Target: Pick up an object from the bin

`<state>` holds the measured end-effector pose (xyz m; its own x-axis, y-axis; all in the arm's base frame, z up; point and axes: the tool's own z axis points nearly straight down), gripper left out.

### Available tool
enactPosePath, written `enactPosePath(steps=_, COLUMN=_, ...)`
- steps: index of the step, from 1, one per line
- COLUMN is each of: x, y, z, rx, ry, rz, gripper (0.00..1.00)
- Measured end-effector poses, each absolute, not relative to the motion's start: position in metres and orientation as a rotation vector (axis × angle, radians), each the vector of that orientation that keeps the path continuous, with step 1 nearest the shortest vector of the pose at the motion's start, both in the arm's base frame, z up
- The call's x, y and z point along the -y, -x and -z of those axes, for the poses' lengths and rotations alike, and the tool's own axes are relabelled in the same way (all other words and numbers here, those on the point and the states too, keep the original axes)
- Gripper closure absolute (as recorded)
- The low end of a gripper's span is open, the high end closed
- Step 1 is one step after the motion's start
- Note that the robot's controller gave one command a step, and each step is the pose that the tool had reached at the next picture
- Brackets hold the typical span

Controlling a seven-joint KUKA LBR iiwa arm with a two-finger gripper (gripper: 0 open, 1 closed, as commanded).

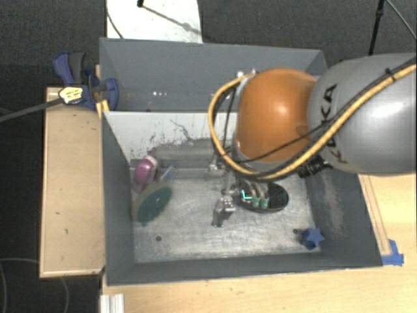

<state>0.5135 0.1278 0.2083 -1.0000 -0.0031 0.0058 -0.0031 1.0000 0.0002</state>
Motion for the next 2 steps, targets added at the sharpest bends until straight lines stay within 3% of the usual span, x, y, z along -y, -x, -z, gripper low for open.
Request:
enactPosePath(steps=1, x=-0.188, y=-0.574, z=-0.144, rx=3.116, ry=-0.417, rz=0.003, gripper=0.00)
enactPosePath(steps=2, x=-0.221, y=-0.585, z=-0.080, rx=3.096, ry=-0.525, rz=-0.001, gripper=0.00)
